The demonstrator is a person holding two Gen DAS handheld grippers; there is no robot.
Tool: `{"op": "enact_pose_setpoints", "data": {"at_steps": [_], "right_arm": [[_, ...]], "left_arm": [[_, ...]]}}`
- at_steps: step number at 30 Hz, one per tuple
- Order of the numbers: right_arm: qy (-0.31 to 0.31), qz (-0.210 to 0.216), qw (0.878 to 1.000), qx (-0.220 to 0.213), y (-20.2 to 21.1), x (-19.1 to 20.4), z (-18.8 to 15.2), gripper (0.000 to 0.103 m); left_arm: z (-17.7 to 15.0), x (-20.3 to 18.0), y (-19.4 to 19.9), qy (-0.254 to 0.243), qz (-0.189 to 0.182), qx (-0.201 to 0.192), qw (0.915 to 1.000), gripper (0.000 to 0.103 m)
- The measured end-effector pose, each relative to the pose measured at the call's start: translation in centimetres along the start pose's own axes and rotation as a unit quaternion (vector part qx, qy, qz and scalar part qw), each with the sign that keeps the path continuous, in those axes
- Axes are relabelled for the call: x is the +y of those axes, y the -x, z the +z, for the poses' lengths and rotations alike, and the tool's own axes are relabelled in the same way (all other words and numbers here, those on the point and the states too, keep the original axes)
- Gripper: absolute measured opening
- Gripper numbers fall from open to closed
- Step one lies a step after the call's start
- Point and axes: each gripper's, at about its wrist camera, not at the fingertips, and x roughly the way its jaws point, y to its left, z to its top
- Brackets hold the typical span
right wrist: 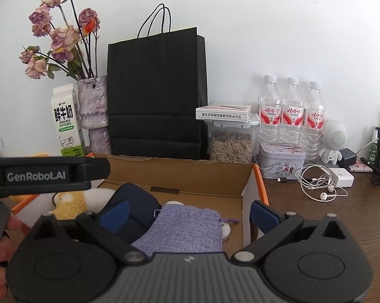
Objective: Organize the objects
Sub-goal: 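Carry the pouch and navy case into the box and open both grippers, then move both tools back toward the items on the table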
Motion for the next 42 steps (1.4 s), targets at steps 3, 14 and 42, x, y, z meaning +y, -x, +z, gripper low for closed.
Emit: {"op": "enact_pose_setpoints", "data": {"at_steps": [3,14,42], "right_arm": [[0.003,0.002,1.0,-0.006,1.0,-0.1,-0.1,0.103],[0.035,0.004,0.999,-0.019,6.0,0.2,-2.7,0.103],[0.04,0.017,0.999,0.011,15.1,2.9,-10.5,0.103]], "left_arm": [[-0.3,0.3,1.4,-0.002,-0.014,-0.013,0.9998,0.103],[-3.5,3.0,5.4,-0.001,-0.015,-0.002,0.9999,0.103],[-11.7,4.8,14.1,-0.025,-0.012,0.037,0.9989,0.103]]}}
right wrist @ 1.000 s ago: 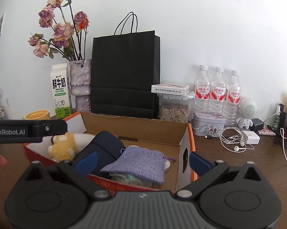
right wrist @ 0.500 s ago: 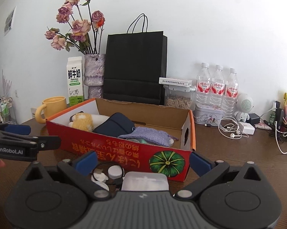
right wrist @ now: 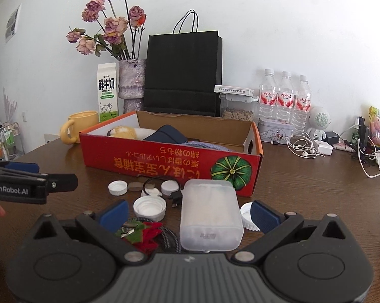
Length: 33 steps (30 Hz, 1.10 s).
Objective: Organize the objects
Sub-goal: 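Move both tools back toward the items on the table, then grasp the red flower keychain with the right gripper and lift it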
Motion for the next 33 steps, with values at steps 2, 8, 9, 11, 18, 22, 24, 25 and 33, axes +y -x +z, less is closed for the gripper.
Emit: {"op": "enact_pose_setpoints", "data": {"at_steps": [2,8,9,11,18,22,24,25,33], "right_arm": [[0.006,0.004,1.0,0.002,0.4,0.5,-0.5,0.103],[0.024,0.025,0.999,0.01,1.1,2.0,-1.3,0.091],[0.027,0.028,0.999,0.013,1.1,2.2,-1.4,0.088],[0.032,0.034,0.999,0.02,0.9,2.6,-1.6,0.078],[0.049,0.04,0.997,0.039,0.2,3.7,-1.7,0.07],[0.06,0.038,0.996,0.054,-0.6,4.3,-1.5,0.058],[0.066,0.033,0.996,0.059,-1.0,4.6,-1.4,0.056],[0.07,0.03,0.995,0.059,-1.1,4.7,-1.4,0.054],[0.082,0.031,0.995,0.052,-1.0,4.9,-1.4,0.037]], "left_arm": [[-0.4,0.0,0.3,-0.002,0.0,0.004,1.0,0.103],[-1.6,-0.2,1.0,-0.019,-0.001,0.012,0.9998,0.103],[-1.7,-0.2,1.0,-0.02,-0.001,0.013,0.9997,0.103],[-1.9,-0.2,1.1,-0.02,0.001,0.012,0.9997,0.103],[-2.1,0.0,1.1,-0.012,0.003,0.011,0.9999,0.103],[-2.1,0.3,1.1,-0.003,0.004,0.01,0.9999,0.103],[-2.0,0.4,1.0,0.0,0.001,0.011,0.9999,0.103],[-2.0,0.5,1.0,0.002,0.0,0.012,0.9999,0.103],[-2.1,0.7,1.0,0.008,-0.001,0.012,0.9999,0.103]]}}
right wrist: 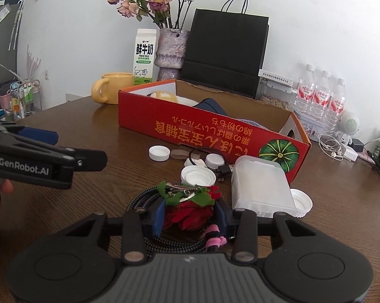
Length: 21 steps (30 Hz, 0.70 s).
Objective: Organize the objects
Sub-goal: 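Grasp the red flower keychain with the right gripper and lift it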
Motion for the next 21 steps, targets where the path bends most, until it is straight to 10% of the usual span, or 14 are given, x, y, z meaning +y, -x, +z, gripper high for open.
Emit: {"op": "enact_pose_setpoints", "data": {"at_steps": [21], "right_arm": [[-0.043,-0.028,0.991,-0.124,4.4,-2.3,-1.2,0.034]], "left_arm": [[0.0,-0.1,-1.2,0.006,0.024,0.04,0.9989,0.103]]}}
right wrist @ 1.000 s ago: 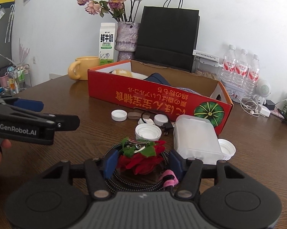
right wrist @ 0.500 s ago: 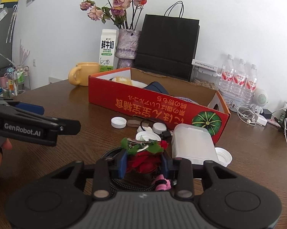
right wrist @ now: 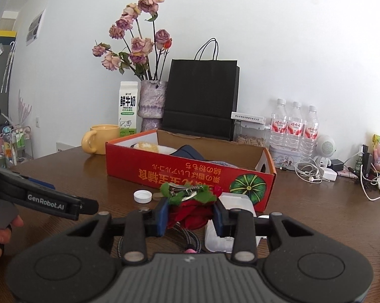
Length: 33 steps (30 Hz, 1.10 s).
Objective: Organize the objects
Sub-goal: 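Grasp the red flower keychain with the right gripper and lift it, then grasp the braided cable with pink tie with the left gripper while the right gripper holds the keychain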
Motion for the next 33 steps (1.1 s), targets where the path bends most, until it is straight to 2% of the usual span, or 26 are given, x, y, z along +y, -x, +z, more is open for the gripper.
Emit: {"op": "enact_pose_setpoints", "data": {"at_steps": [4,9,13,20,26,33], "right_arm": [[-0.014,-0.012,1.0,-0.013,0.8,-1.5,-0.2,0.034],[-0.035,-0.035,0.999,-0.017,1.4,-3.8,-0.6,0.034],[-0.051,-0.049,0.997,-0.021,2.0,-5.4,-0.9,0.034],[-0.065,-0.05,0.996,-0.027,2.3,-6.4,-1.2,0.034],[-0.076,-0.051,0.995,-0.03,2.6,-6.8,-1.3,0.034],[-0.095,-0.063,0.993,-0.029,2.5,-7.5,-1.4,0.034]], "left_arm": [[0.4,-1.4,0.3,-0.011,-0.024,0.014,0.9996,0.103],[1.2,-4.5,-0.2,-0.045,-0.07,0.053,0.9951,0.103],[2.2,-6.2,-1.3,-0.041,-0.116,0.101,0.9873,0.103],[4.1,-8.5,-3.5,-0.02,-0.143,0.175,0.9738,0.103],[4.9,-10.3,-5.0,-0.027,-0.133,0.221,0.9658,0.103],[4.5,-11.1,-6.0,-0.04,-0.117,0.233,0.9646,0.103]]}}
